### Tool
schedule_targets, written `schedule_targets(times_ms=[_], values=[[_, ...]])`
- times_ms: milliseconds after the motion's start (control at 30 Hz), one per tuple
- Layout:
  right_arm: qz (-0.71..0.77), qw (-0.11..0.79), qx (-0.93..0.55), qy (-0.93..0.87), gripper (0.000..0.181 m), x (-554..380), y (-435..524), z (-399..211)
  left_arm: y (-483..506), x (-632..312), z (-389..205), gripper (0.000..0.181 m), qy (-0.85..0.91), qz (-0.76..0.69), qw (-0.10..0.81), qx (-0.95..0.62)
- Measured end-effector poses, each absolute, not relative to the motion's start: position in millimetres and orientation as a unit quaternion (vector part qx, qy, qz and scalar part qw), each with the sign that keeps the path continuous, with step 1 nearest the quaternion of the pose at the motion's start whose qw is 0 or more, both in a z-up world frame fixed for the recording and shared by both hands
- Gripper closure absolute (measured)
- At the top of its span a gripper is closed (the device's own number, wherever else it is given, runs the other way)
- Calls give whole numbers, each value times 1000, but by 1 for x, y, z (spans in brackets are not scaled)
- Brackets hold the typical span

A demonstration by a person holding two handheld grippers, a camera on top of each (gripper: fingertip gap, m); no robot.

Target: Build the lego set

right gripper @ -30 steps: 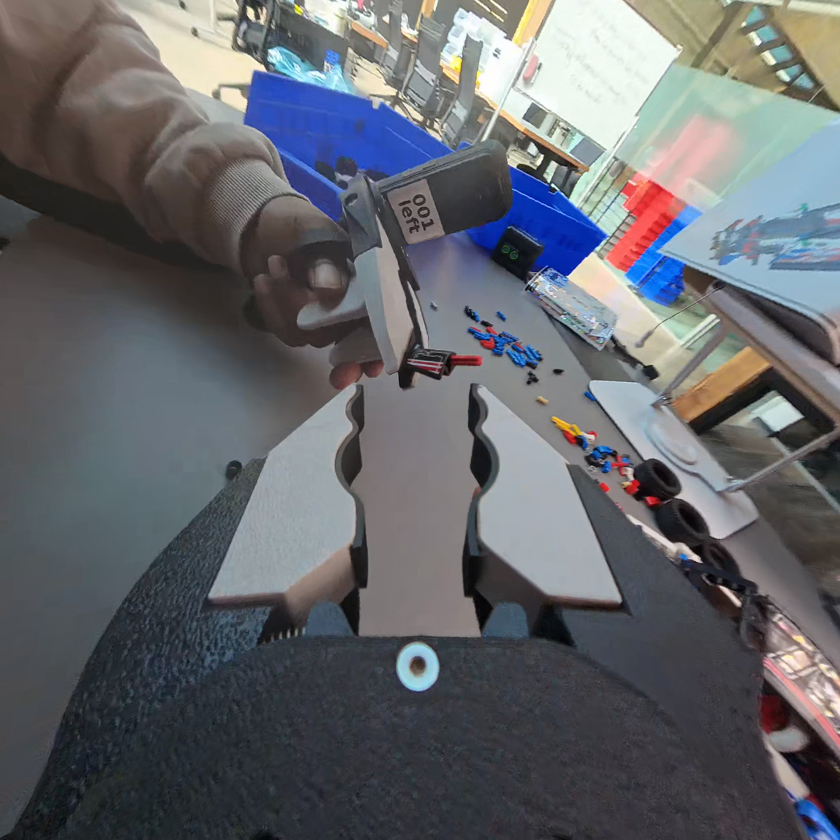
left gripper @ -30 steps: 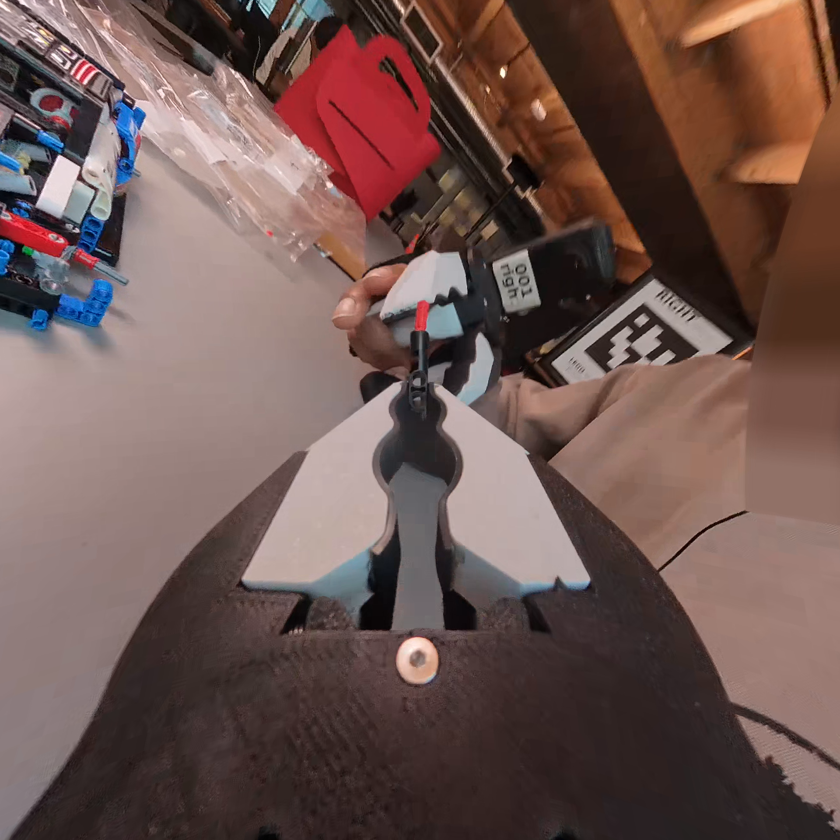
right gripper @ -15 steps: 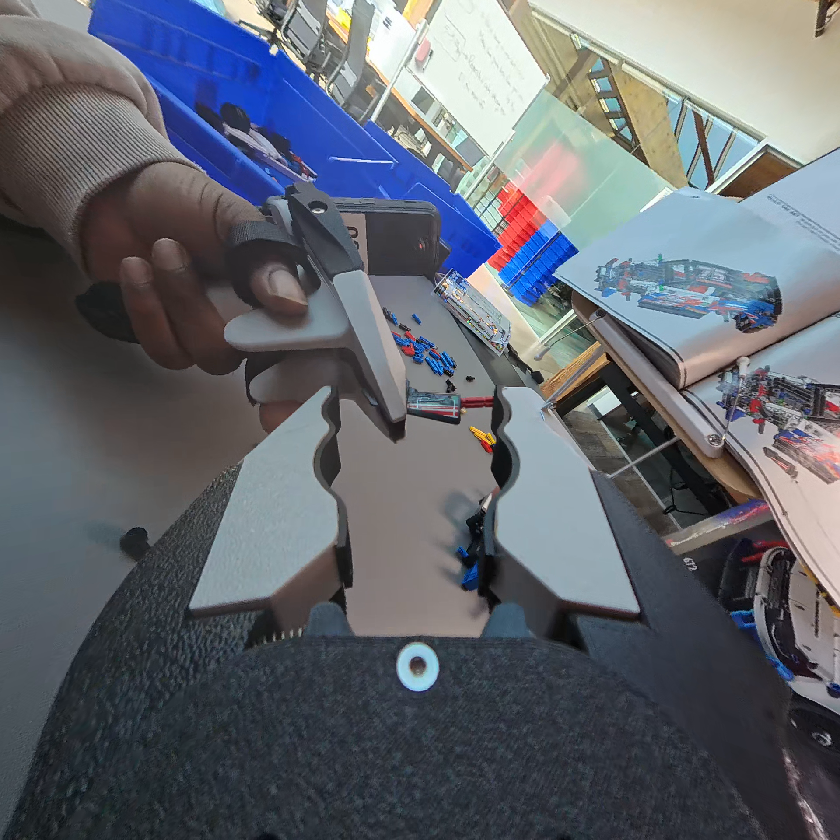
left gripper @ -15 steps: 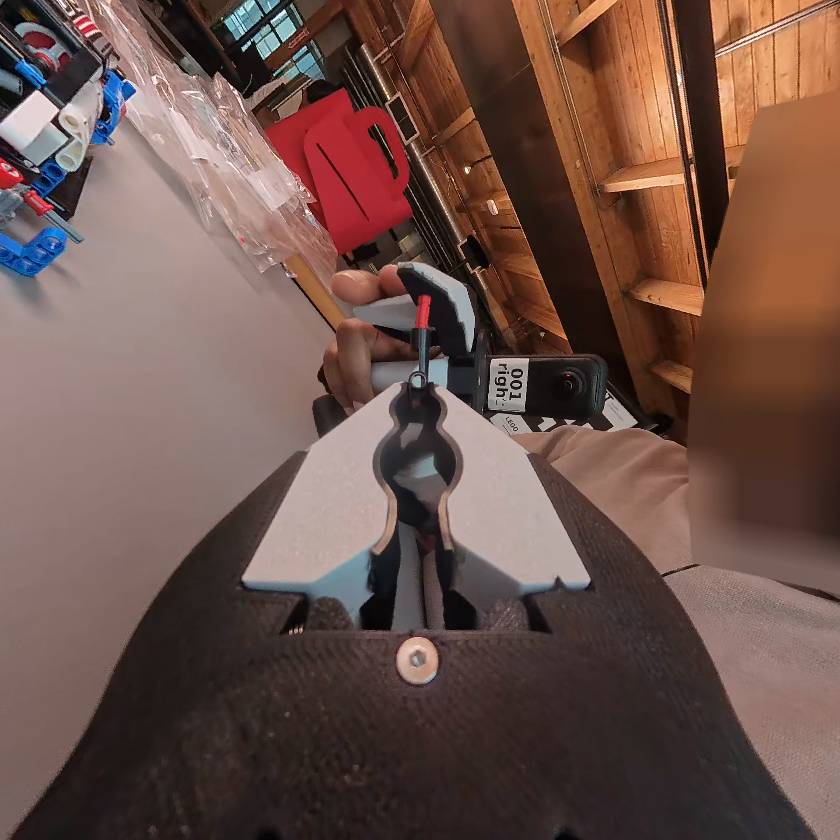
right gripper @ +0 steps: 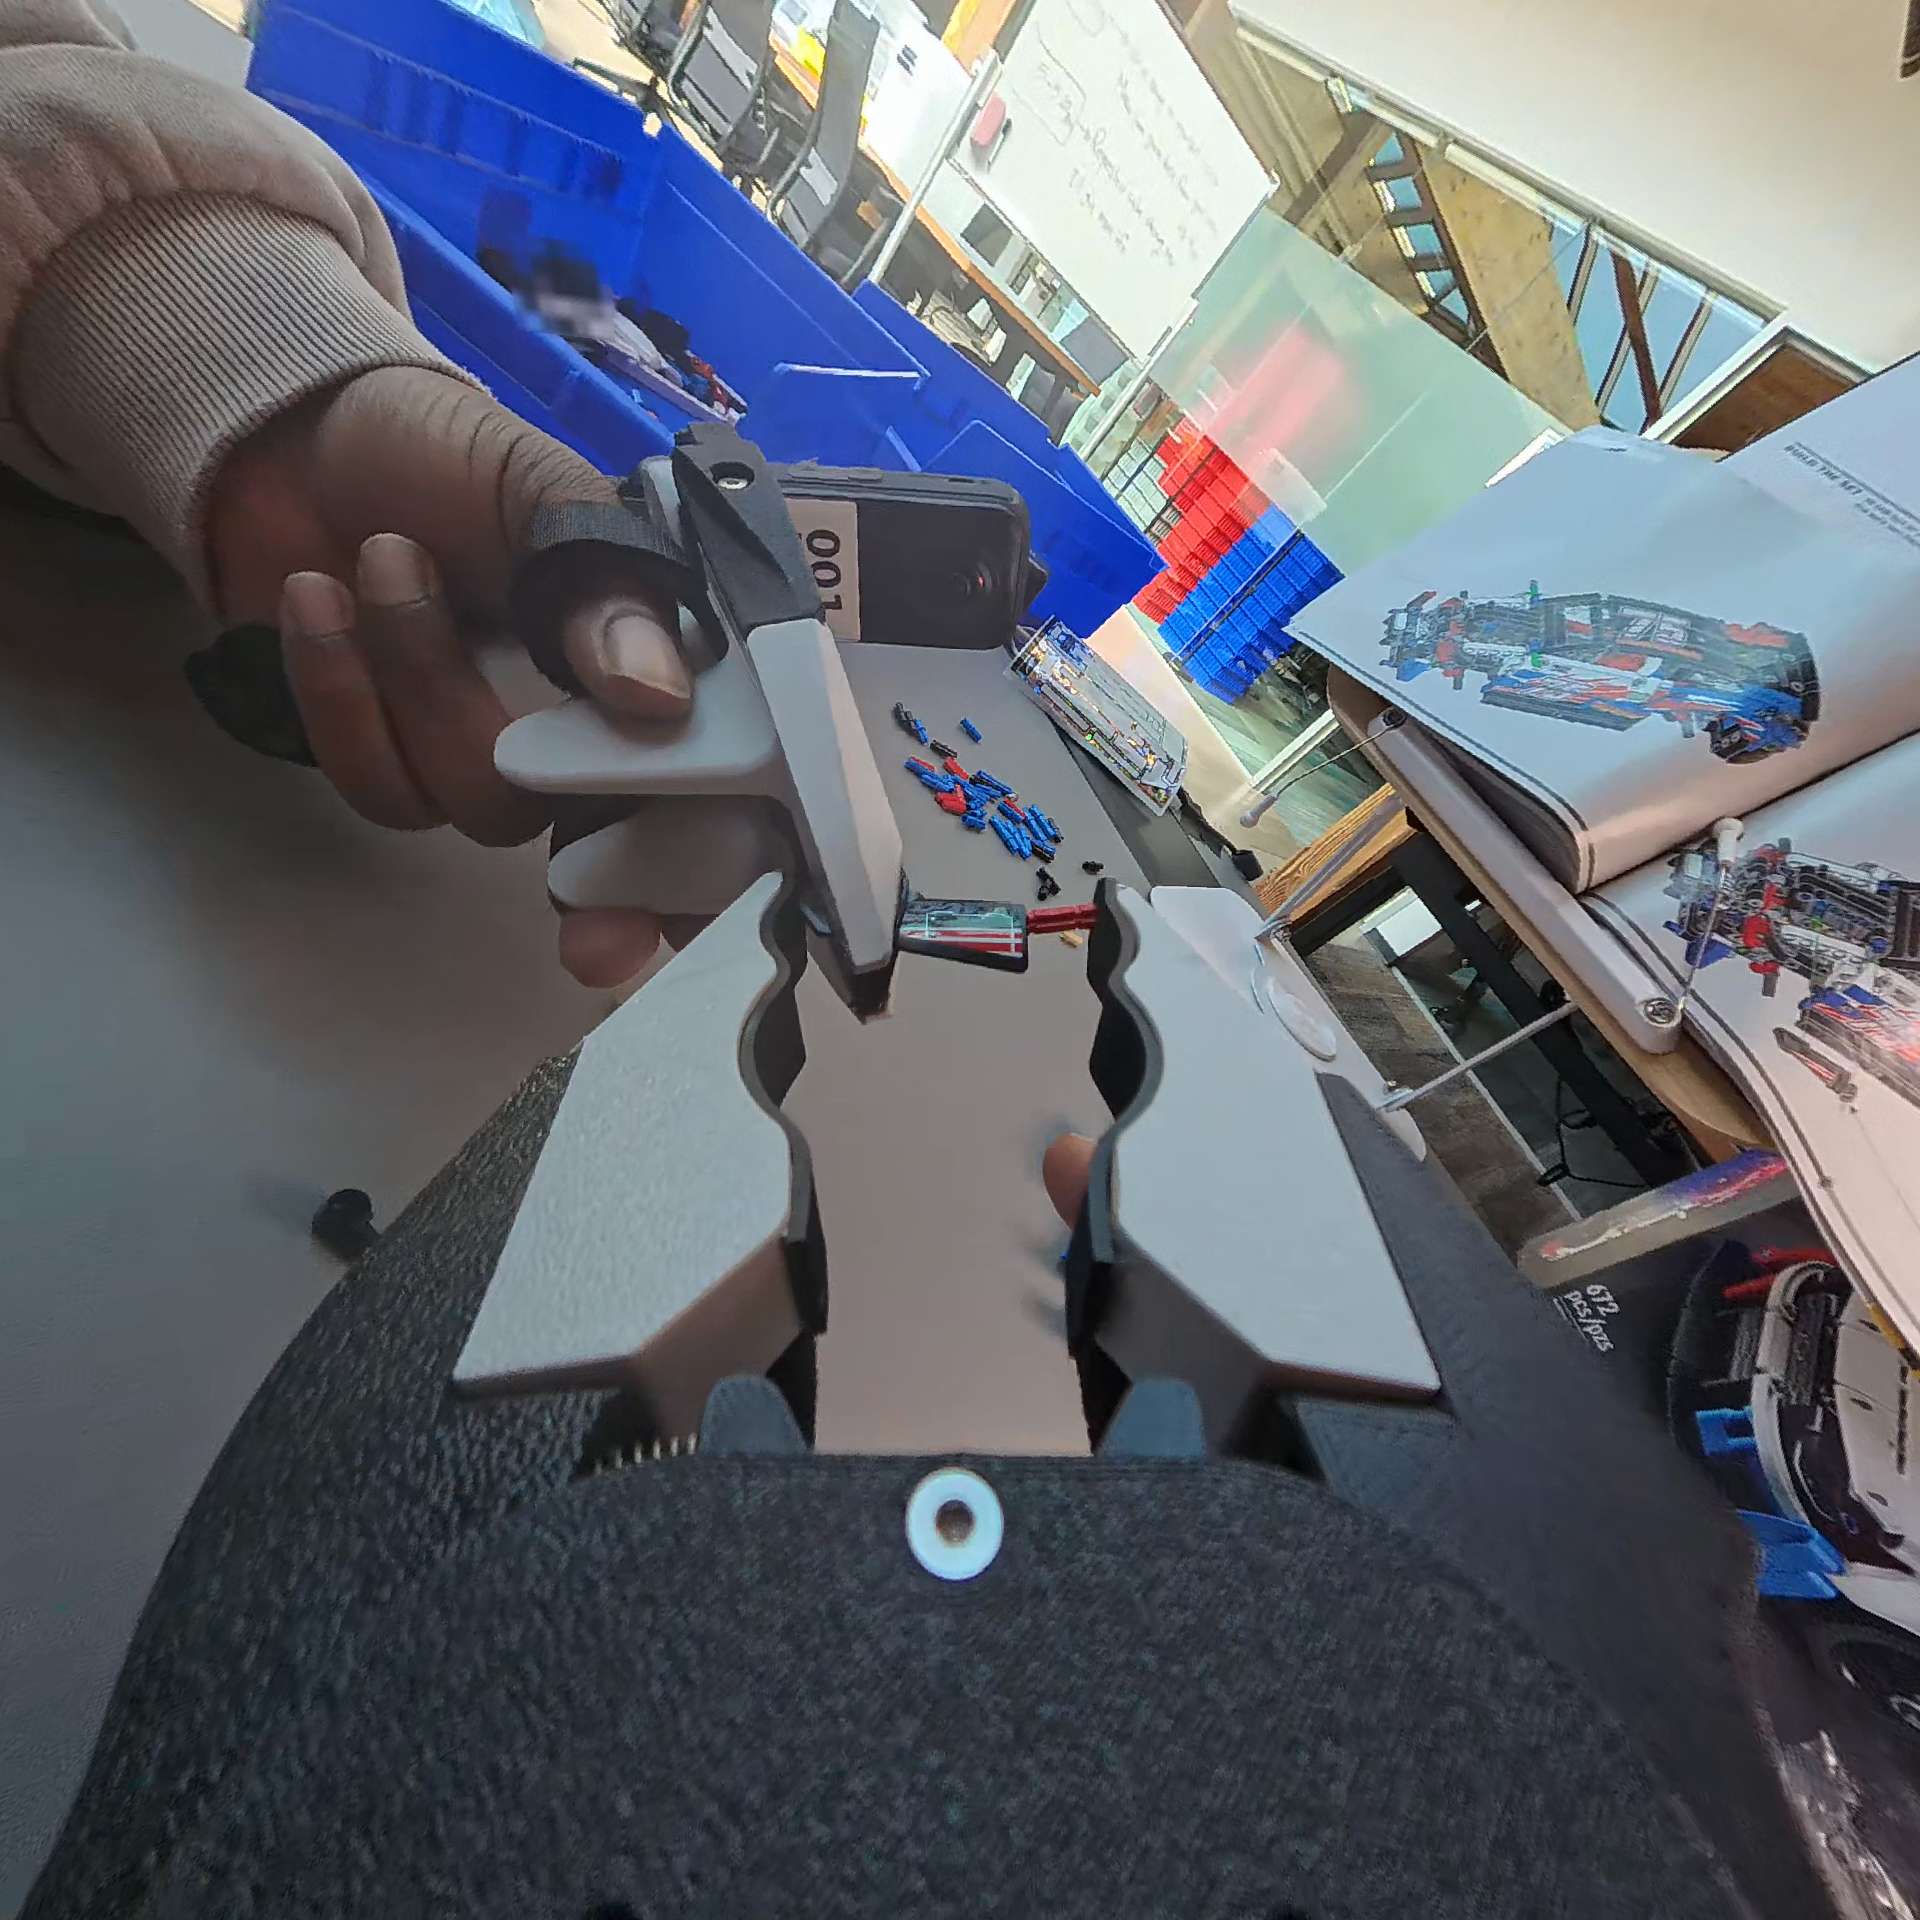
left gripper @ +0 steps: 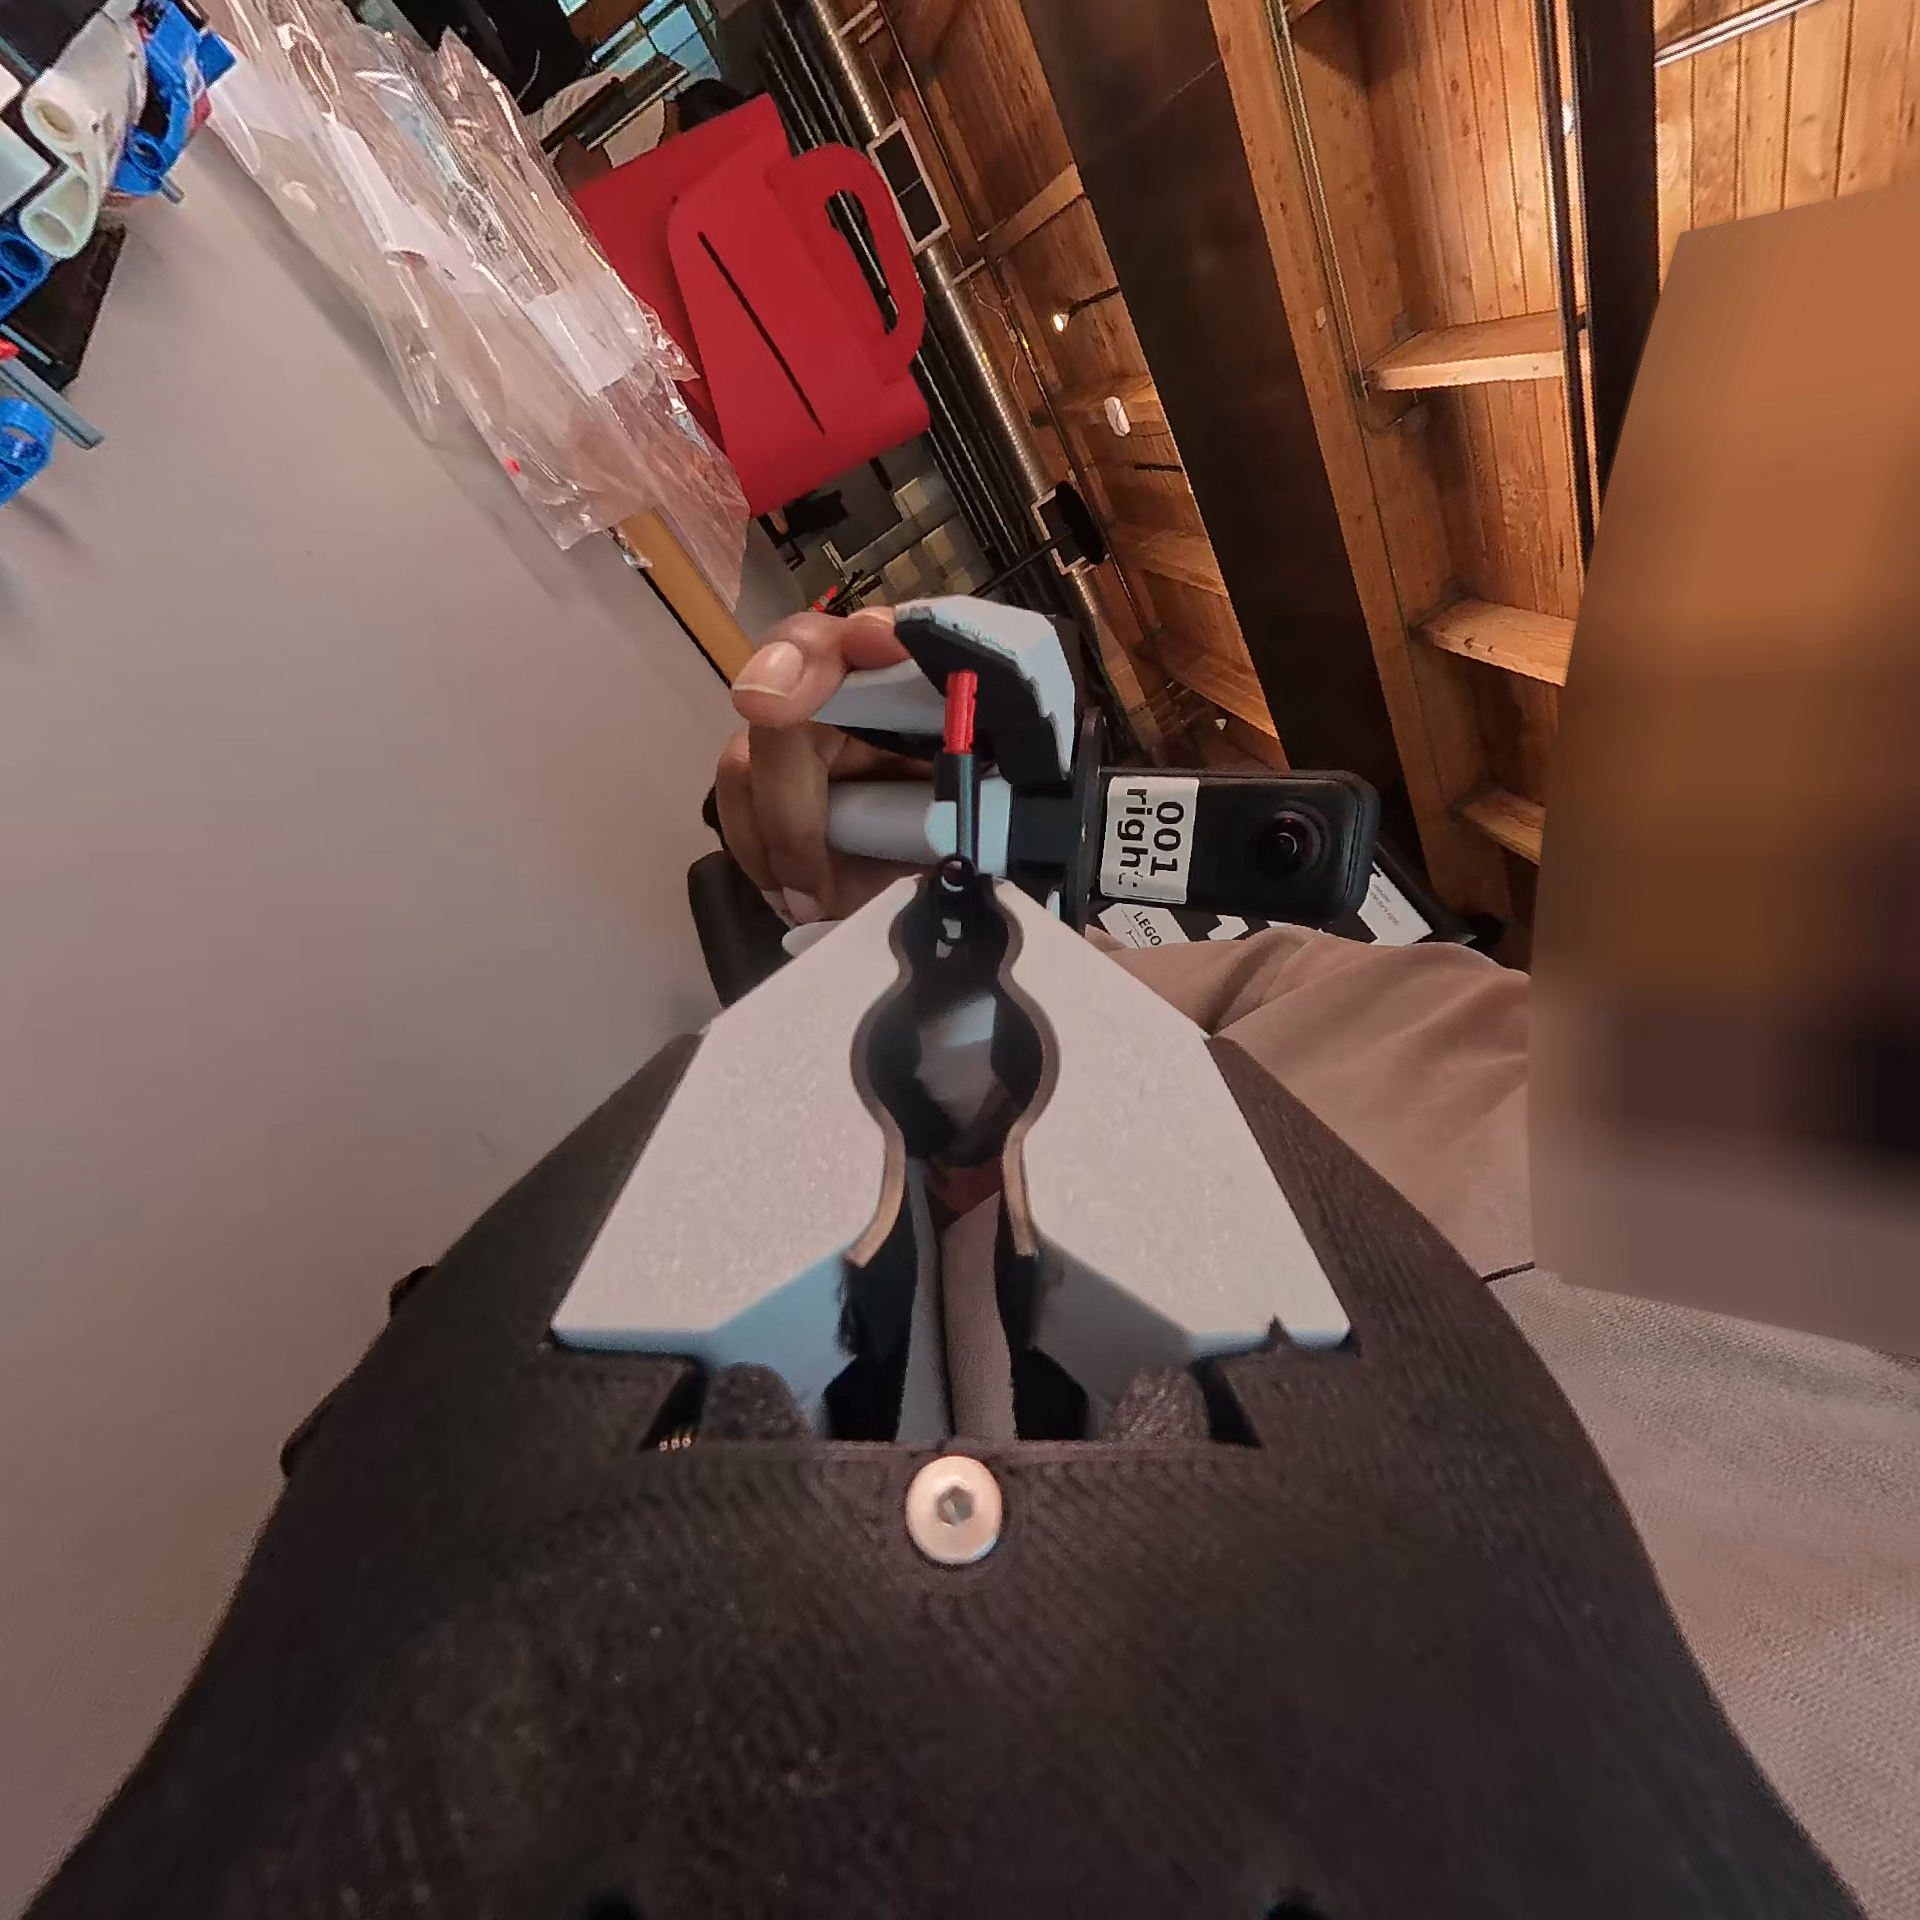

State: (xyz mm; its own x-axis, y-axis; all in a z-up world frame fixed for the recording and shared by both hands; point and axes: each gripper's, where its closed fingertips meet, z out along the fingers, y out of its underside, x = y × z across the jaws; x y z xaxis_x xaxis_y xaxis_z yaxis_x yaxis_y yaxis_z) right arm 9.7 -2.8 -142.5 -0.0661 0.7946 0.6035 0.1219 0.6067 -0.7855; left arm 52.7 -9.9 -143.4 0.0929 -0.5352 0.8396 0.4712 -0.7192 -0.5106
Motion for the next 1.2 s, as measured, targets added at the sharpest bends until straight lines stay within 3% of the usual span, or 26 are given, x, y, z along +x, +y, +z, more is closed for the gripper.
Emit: schedule_targets(times_ms=[433, 667, 933, 1200], values=[[294, 615, -336, -650, 132, 9, -7, -129, -10, 48, -128, 176, 13, -673, 418, -610], [300, 604, -332, -660, 132, 8, -7, -136, -10, 49, -135, 177, 21, -678, 398, -617], [357, 586, -305, -660, 130, 17, -20, -127, -24, 49, -127, 176, 106, -687, 398, -599], [330, 612, -245, -676, 143, 25, -34, -121, -38, 55, -122, 176, 211, -633, 454, -591]])
